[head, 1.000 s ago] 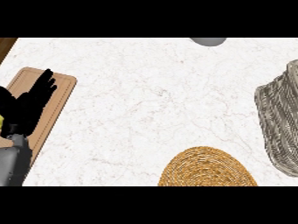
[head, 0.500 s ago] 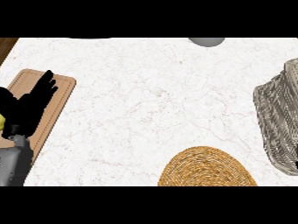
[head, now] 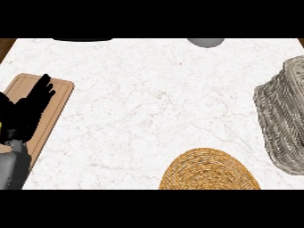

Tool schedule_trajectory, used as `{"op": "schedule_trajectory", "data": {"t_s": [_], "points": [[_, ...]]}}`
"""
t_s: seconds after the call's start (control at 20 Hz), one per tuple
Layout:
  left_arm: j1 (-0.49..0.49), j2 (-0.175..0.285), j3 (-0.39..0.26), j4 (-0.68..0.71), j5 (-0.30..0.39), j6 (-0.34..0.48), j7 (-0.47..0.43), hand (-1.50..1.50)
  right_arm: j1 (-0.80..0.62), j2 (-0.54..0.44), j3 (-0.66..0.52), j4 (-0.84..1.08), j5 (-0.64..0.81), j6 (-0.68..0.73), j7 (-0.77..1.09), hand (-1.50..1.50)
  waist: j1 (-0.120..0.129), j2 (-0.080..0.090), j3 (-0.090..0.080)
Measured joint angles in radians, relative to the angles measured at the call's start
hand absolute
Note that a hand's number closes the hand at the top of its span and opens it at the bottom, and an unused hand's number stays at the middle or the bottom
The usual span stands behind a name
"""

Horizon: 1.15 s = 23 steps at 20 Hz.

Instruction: Pick the cupcake from the placemat and place it in the basket

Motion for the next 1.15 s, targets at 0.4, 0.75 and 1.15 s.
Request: {"op": "schedule_trajectory", "data": {"t_s": [0.4, 0.75, 1.15], "points": [[0.009, 0.005, 0.01, -0.002, -0.001, -0.001, 0.0, 0.0, -0.128, 0.011, -0.178, 0.157, -0.199, 0.028, 0.055, -1.5, -0.009, -0.002, 0.0], [0.018, 0.007, 0.019, -0.004, 0.002, -0.003, -0.005, 0.0, -0.114, -0.099, -0.43, 0.441, -0.424, 0.231, 0.02, -1.5, -0.02, -0.003, 0.001], [0.021, 0.004, 0.016, -0.022, 0.005, -0.007, 0.003, 0.0, -0.024, -0.309, -0.562, 0.875, -0.485, 0.626, -0.156, -1.5, -0.016, -0.002, 0.003]]}}
